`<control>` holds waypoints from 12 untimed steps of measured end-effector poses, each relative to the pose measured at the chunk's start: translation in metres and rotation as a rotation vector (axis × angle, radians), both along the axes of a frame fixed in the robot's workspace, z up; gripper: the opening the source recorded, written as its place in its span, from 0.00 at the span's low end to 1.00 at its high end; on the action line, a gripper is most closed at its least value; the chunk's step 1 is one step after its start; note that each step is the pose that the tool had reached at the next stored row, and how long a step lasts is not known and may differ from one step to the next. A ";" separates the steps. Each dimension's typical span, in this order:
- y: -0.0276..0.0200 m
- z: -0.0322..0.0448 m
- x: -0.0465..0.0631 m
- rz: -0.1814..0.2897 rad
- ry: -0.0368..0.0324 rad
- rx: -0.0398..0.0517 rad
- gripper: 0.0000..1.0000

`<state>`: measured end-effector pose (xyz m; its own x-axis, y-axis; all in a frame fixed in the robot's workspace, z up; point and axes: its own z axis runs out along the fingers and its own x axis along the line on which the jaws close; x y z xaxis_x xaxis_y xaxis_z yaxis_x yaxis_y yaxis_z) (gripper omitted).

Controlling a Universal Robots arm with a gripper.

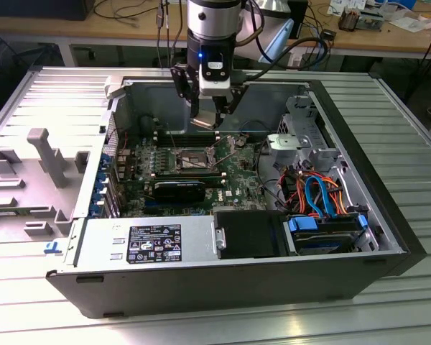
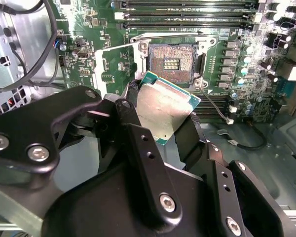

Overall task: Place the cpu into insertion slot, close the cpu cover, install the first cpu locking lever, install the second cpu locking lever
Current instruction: 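Place the cpu into insertion slot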

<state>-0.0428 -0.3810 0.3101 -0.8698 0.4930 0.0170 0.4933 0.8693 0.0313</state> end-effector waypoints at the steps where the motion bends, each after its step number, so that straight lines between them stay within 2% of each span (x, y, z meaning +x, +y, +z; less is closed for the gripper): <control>1: 0.0000 0.0000 0.000 -0.003 0.0000 0.0000 0.54; 12: 0.0000 -0.0005 0.000 -0.048 0.0000 0.0000 0.54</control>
<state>-0.0427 -0.3810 0.3096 -0.8452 0.5343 0.0170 0.5345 0.8446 0.0313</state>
